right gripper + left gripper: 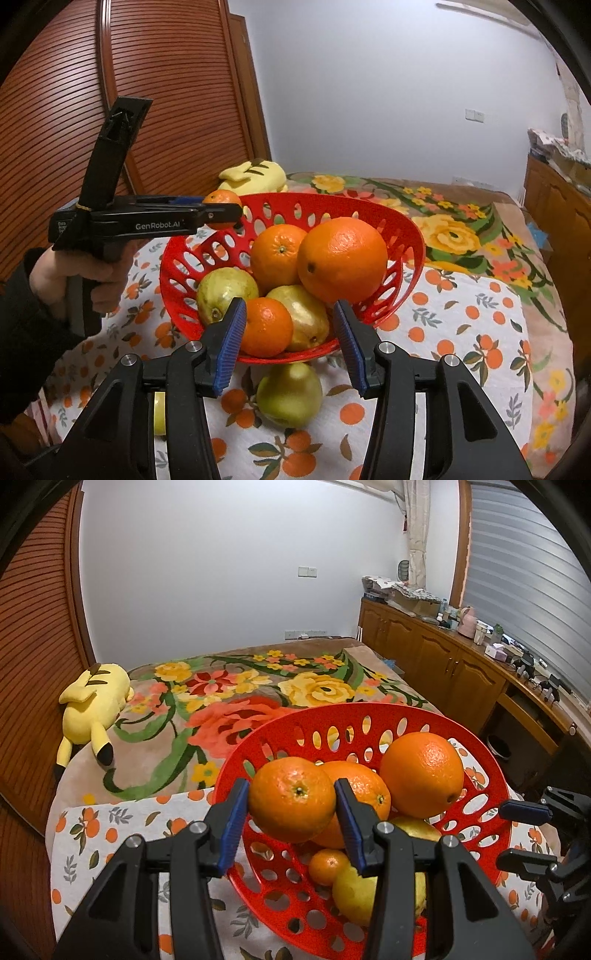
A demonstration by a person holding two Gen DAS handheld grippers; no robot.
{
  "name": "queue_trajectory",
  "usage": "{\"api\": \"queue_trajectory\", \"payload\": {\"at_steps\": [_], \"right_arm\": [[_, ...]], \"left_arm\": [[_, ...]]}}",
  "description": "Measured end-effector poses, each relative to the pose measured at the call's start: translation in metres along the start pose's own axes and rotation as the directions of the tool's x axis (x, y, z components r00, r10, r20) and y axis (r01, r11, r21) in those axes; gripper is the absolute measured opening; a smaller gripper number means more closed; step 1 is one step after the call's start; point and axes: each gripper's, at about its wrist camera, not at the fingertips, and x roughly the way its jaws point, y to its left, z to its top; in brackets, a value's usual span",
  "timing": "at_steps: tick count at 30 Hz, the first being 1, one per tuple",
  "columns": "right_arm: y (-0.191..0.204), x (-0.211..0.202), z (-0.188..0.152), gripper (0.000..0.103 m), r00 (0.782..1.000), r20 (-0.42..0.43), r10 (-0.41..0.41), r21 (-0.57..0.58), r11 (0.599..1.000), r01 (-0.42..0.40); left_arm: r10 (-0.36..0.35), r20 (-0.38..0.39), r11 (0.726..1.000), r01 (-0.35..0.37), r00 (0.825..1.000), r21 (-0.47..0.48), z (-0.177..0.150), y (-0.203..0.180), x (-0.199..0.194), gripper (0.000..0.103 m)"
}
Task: Organize fruits
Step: 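Lower the tangerine into the basket with the left tool while the right tool lowers its tangerine, then withdraw both tools from the basket toward the pomelo and pear on the cloth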
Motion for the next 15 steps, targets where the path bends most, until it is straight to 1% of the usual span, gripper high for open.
{"api": "queue_trajectory", "payload": {"at_steps": [3, 8, 15], "right_arm": [[0.001, -0.002, 0.000, 0.050, 1.000, 0.003, -0.002, 0.002, 1.000, 0.002], [0.001, -0.012, -0.005, 0.051, 1.000, 0.012, -0.012, 0.012, 1.000, 0.012], [0.000, -0.032, -0.015, 0.053, 0.999, 0.026, -0.036, 0.039, 0.999, 0.035]], "left_arm": [[0.001, 0.012, 1.000, -0.001, 1.000, -0.001, -0.001, -0.001, -0.006, 0.051], [-0.005, 0.032, 1.000, 0.005, 0.999, 0.001, -0.005, -0.006, -0.024, 0.052], [-0.031, 0.061, 0.999, 0.032, 0.998, -0.005, -0.025, -0.015, -0.063, 0.053]]}}
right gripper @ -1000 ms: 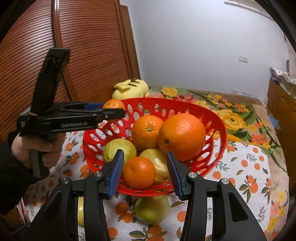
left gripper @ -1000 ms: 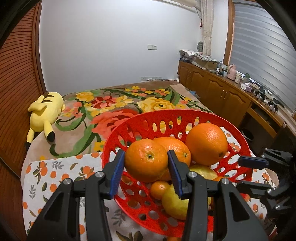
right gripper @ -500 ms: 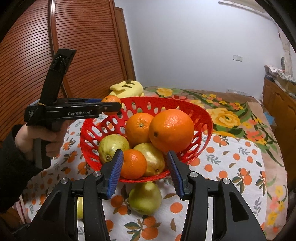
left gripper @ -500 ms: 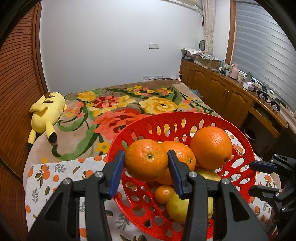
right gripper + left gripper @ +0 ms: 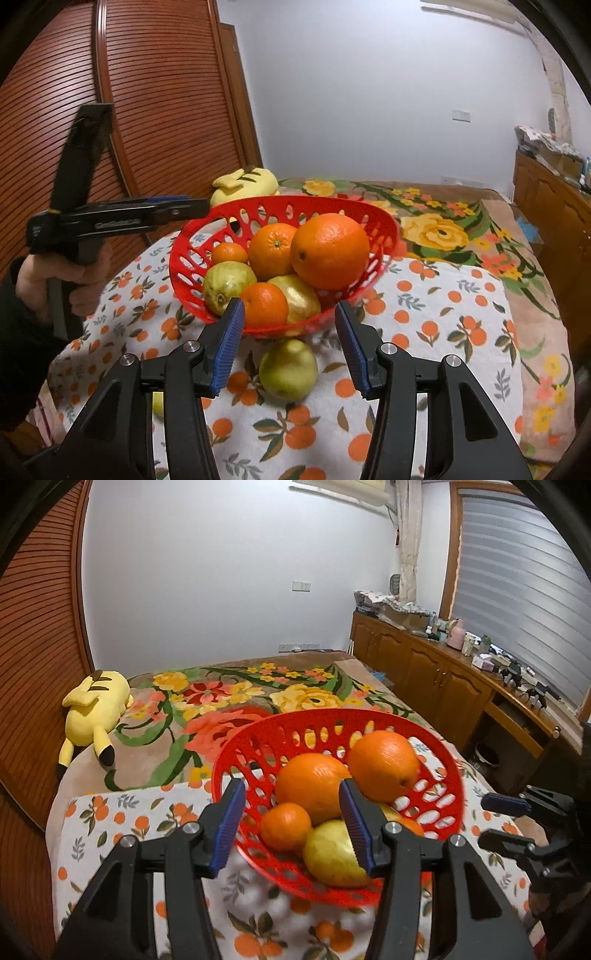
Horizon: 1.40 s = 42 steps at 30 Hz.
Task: Organize fruits
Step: 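Withdraw both tools from the basket toward the pomelo and pear on the cloth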
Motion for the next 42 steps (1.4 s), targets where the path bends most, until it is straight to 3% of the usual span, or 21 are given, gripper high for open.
{"api": "queue_trajectory", "payload": {"at_steps": [20, 33, 42], "right_arm": [[0.016, -0.041, -0.043, 0.059, 0.999, 0.008, -0.053, 0.033, 0.998, 0.053], [0.015, -0.031, -0.071, 0.063, 0.997, -0.040, -0.060, 0.060, 0.996, 0.062], [0.016, -0.018, -0.084, 0.063, 0.996, -0.075, -0.048, 0.075, 0.996, 0.054]], "left_arm": [[-0.004, -0.019, 1.000, 0.004, 1.000, 0.007, -0.063, -0.034, -0.058, 0.055], [-0.041, -0.129, 0.999, 0.040, 0.991, -0.013, -0.111, -0.049, -0.034, 0.057], [-0.069, -0.160, 0.997, 0.066, 0.985, -0.025, -0.126, -0.057, -0.029, 0.057]]}}
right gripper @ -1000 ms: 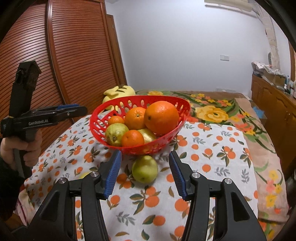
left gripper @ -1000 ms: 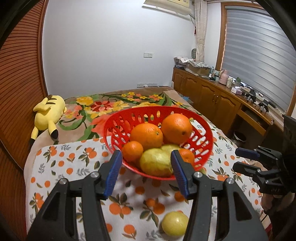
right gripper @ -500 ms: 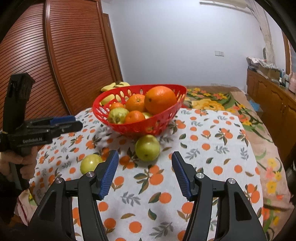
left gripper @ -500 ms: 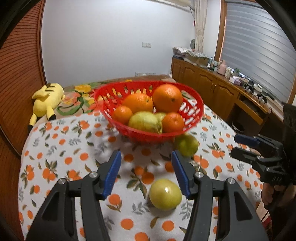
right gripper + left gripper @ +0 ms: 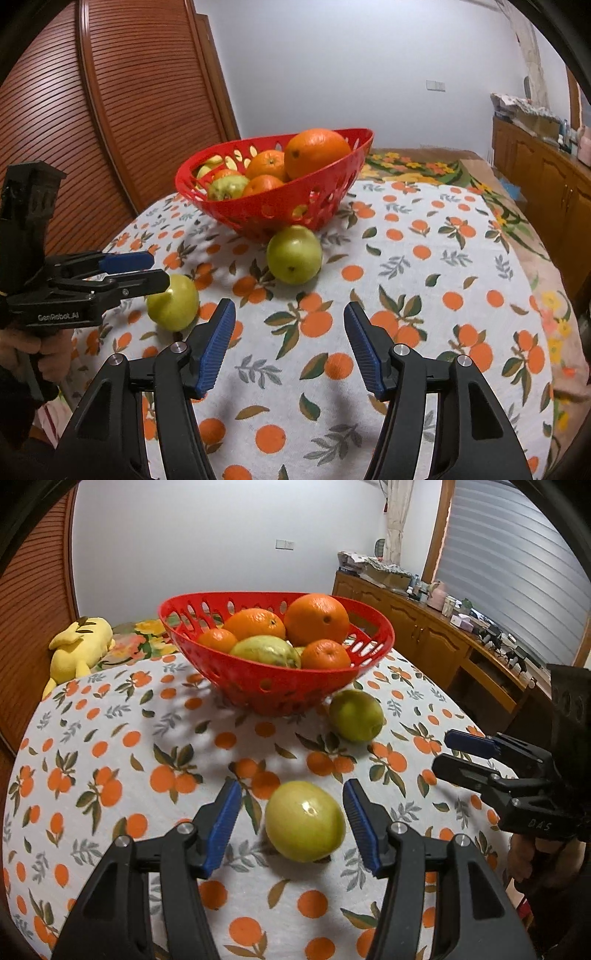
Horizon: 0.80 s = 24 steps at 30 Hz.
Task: Organize fruits
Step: 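Withdraw both tools from the basket toward the pomelo and pear on the cloth, then grasp the yellow-green pomelo with the left tool while the right tool grasps the green pear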
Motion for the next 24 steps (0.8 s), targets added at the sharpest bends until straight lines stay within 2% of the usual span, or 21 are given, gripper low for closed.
{"api": "queue_trajectory", "payload": {"at_steps": [13, 19, 21, 24], "right_arm": [[0.003, 0.006, 0.001, 0.063, 1.000, -0.009, 0.006, -0.007, 1.000, -0.006], [0.004, 0.012, 0.003, 0.063, 1.000, -0.019, 0.006, -0.015, 1.000, -0.006], [0.005, 0.015, 0.004, 0.063, 1.000, -0.026, 0.004, -0.021, 1.000, -0.005], [0.005, 0.020, 0.007, 0.063, 0.999, -0.034, 0.001, -0.032, 0.999, -0.003]], "left_arm": [[-0.007, -0.053, 1.000, 0.007, 0.999, -0.006, -0.013, -0.008, 0.022, 0.057], [-0.014, -0.026, 1.000, 0.014, 1.000, -0.016, -0.018, -0.002, 0.023, 0.057], [-0.035, -0.020, 0.999, 0.035, 0.999, -0.022, -0.020, -0.001, 0.022, 0.052], [-0.020, -0.016, 0.999, 0.020, 1.000, -0.025, -0.020, -0.001, 0.022, 0.052]]}}
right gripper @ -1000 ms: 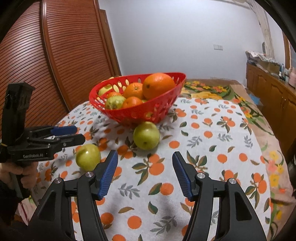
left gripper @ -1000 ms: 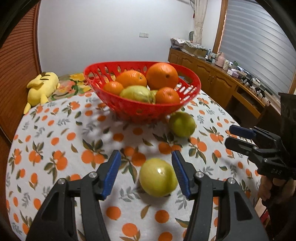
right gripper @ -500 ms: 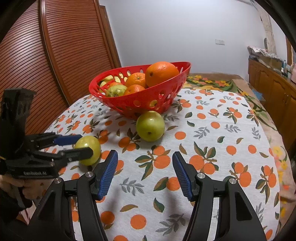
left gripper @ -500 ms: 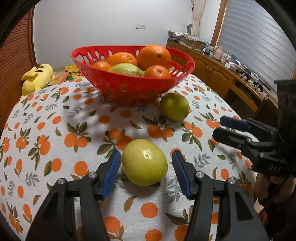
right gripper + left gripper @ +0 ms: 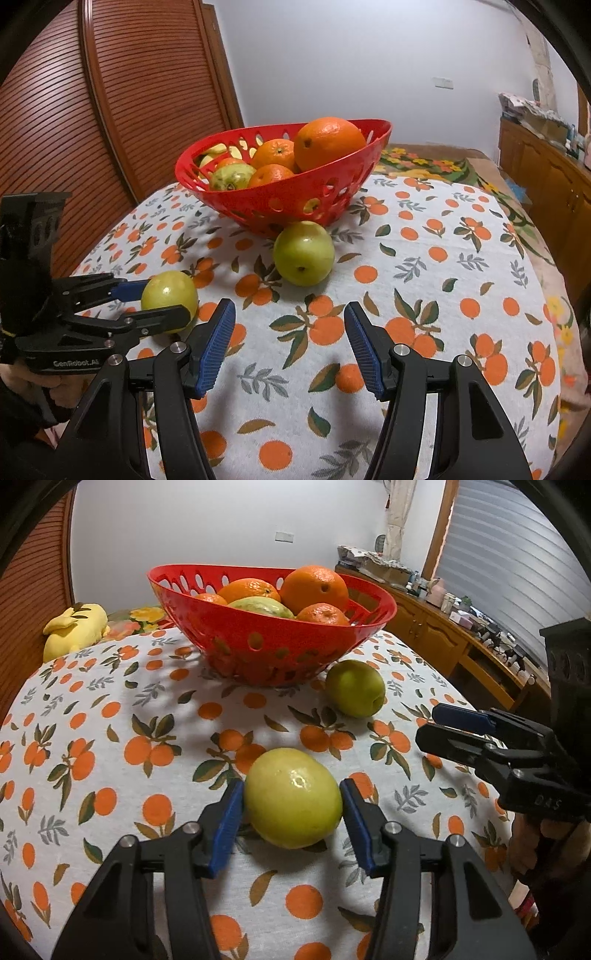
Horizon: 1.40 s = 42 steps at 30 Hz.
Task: Organize fruits
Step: 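Grasp the yellow-green pomelo with the left tool while the right tool grasps the green pear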
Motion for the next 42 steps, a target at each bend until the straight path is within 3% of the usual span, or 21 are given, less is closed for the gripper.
{"api": "queue_trajectory", "payload": {"at_steps": [15, 36, 38, 39, 42], "right_arm": [[-0.006, 0.041, 0.027, 0.066, 0.998, -0.053, -0.028, -0.032, 0.999, 0.026], [-0.004, 0.085, 0.050, 0.066, 0.985, -0.163, -0.050, -0.079, 0.996, 0.037], [-0.004, 0.087, 0.050, 0.062, 0.985, -0.169, -0.048, -0.080, 0.996, 0.035], [-0.004, 0.088, 0.049, 0.054, 0.984, -0.172, -0.045, -0.079, 0.996, 0.032], [-0.005, 0.085, 0.048, 0.052, 0.984, -0.172, -0.040, -0.076, 0.997, 0.027]], "left_arm": [[0.023, 0.020, 0.999, -0.022, 1.000, -0.041, -0.001, 0.007, -0.002, 0.052], [0.059, 0.093, 0.998, -0.058, 0.994, -0.011, -0.003, 0.000, -0.016, 0.052], [0.062, 0.097, 0.998, -0.061, 0.993, -0.011, -0.003, -0.001, -0.017, 0.052], [0.062, 0.099, 0.998, -0.062, 0.993, -0.010, -0.003, -0.001, -0.018, 0.052], [0.064, 0.104, 0.998, -0.064, 0.993, -0.008, -0.003, -0.001, -0.018, 0.052]]}}
